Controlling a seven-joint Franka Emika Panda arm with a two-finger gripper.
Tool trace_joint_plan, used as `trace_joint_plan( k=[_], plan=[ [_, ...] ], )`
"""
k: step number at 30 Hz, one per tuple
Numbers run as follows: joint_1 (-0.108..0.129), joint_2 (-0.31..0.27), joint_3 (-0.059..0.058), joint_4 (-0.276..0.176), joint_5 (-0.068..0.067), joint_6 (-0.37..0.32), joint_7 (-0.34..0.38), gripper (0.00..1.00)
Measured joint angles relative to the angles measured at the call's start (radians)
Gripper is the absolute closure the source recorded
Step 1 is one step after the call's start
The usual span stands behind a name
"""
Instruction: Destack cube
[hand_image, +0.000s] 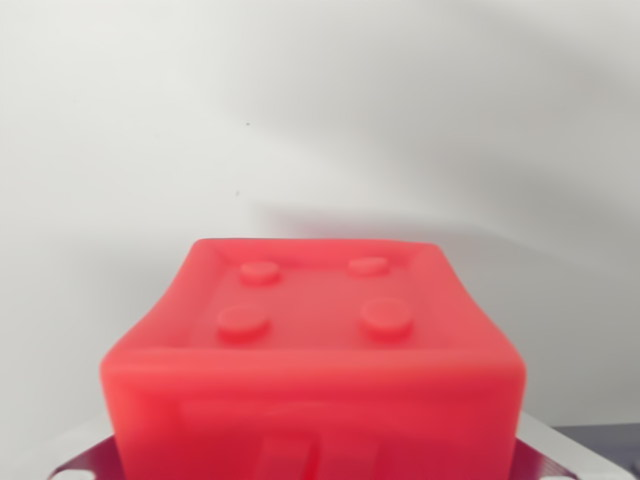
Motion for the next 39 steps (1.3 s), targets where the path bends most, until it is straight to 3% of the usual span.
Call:
trace_joint_plan(
  k=[18, 32, 33, 39],
  plan=[
    [-0.009, 0.081, 0.009, 0.021, 0.001, 0.059, -0.001, 1.00],
    [-0.012, 0.106, 0.012, 0.028, 0.001, 0.078, -0.001, 1.00],
    [-0.012, 0.106, 0.012, 0.028, 0.001, 0.078, -0.001, 0.00],
    [-0.012, 0.106, 0.012, 0.028, 0.001, 0.078, -0.001, 0.00]
  ],
)
